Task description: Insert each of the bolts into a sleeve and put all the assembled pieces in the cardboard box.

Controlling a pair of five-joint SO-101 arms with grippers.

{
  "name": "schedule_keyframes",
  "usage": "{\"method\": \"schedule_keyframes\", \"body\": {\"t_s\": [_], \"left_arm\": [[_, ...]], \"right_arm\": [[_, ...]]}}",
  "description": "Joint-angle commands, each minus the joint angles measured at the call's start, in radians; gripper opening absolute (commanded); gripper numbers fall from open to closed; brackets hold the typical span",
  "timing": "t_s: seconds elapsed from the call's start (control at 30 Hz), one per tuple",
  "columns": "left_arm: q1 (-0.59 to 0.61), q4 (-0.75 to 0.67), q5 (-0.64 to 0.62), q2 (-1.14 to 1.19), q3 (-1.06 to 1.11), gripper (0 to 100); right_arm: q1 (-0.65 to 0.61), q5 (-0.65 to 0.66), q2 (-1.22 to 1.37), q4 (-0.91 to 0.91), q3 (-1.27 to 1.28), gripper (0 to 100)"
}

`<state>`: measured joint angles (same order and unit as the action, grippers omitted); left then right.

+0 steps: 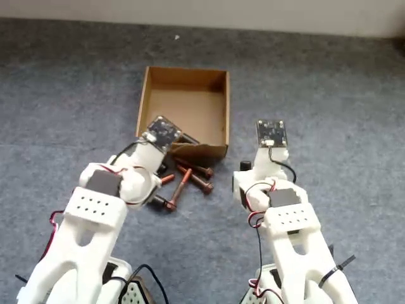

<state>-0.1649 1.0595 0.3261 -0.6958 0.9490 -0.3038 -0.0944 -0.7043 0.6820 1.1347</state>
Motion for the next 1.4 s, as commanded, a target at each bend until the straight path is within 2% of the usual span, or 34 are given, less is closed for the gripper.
{"method": "schedule_keyframes", "body": {"t_s": [0.0,0.2,0.27,0.33,0.53,0.67,0.83,1.0,1.37], "left_arm": [[-0.076,-0.005,0.011,0.039,-0.071,14],[-0.137,-0.137,-0.176,0.168,-0.122,14],[-0.168,-0.164,-0.193,0.213,-0.134,14],[-0.206,-0.167,-0.175,0.249,-0.153,14],[-0.282,-0.163,0.038,0.360,-0.252,14],[-0.289,-0.163,0.110,0.481,-0.351,14],[-0.263,-0.163,0.049,0.630,-0.427,14],[-0.196,-0.167,-0.037,0.682,-0.438,14],[-0.183,-0.161,-0.043,0.776,-0.414,14]], "right_arm": [[0.033,-0.009,-0.027,-0.021,-0.010,0.5],[0.090,-0.011,-0.027,-0.021,-0.015,0.5],[0.108,-0.012,-0.027,-0.021,-0.015,0.5],[0.139,-0.018,-0.027,-0.021,-0.015,0.5],[0.275,-0.074,-0.027,-0.094,-0.016,0.5],[0.292,-0.074,-0.027,-0.120,-0.008,0.5],[0.292,-0.074,-0.027,-0.120,-0.008,0.5],[0.292,-0.074,-0.027,-0.120,-0.008,0.5],[0.291,-0.074,-0.027,-0.122,-0.008,0.5]]}}
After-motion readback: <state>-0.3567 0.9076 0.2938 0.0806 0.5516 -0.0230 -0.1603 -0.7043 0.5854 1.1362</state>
